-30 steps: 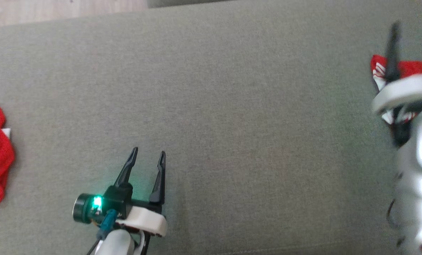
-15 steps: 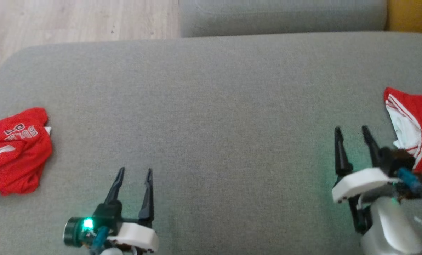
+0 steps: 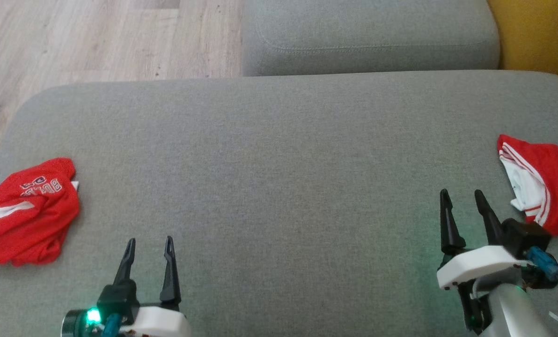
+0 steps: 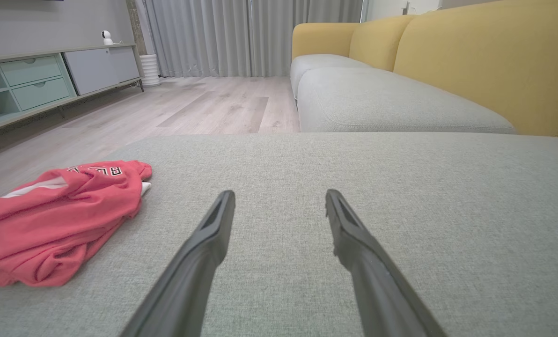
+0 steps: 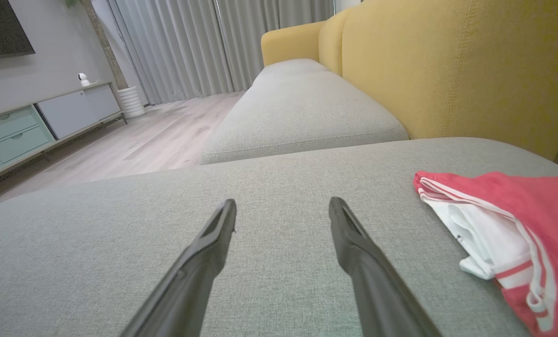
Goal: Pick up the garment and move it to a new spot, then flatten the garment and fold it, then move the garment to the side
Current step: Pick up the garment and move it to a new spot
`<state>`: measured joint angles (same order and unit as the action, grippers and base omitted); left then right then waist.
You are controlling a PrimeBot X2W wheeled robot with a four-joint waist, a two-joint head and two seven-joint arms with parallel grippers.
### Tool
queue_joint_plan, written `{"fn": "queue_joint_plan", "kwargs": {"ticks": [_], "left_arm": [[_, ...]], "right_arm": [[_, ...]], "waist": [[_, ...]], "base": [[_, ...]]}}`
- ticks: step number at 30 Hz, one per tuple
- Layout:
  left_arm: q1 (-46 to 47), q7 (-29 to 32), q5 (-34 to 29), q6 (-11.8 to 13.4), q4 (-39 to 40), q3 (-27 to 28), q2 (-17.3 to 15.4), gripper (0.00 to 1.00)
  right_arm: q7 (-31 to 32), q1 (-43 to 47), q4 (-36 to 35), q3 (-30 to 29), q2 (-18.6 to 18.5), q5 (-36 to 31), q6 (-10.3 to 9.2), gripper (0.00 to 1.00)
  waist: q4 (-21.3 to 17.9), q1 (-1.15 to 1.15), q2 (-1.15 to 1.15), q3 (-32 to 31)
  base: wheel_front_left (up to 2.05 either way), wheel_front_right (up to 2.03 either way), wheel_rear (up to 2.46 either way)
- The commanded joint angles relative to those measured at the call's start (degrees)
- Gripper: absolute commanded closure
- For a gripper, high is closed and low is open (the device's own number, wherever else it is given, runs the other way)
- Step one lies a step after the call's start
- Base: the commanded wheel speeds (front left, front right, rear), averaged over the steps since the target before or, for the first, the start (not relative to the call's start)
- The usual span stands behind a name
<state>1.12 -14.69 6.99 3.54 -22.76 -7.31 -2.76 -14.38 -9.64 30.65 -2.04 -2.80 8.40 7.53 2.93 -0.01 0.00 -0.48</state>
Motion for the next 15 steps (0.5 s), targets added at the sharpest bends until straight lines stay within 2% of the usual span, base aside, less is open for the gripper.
{"fn": "queue_joint_plan", "kwargs": {"ticks": [1,9,15], "left_arm": [[1.43,-0.31,-0.20,0.38,2.09,2.09,-0.11,0.00],[1.16,-0.31,0.08,0.52,2.69,2.46,-0.11,0.00],[1.34,-0.31,1.03,0.95,2.56,1.70,-0.11,0.00]], "right_arm": [[-0.62,-1.17,-2.16,1.73,-0.09,0.41,-0.04,0.00],[-0.62,-0.21,-2.35,2.65,-0.09,2.00,-0.04,0.00],[-0.62,0.36,-2.30,3.26,-0.09,1.61,-0.04,0.00]], "waist": [[0.06,0.01,0.00,-0.18],[0.90,0.01,0.00,0.08],[5.99,0.01,0.00,1.08]], "base": [[0.00,0.00,0.00],[0.00,0.00,0.00],[0.00,0.00,0.00]]}}
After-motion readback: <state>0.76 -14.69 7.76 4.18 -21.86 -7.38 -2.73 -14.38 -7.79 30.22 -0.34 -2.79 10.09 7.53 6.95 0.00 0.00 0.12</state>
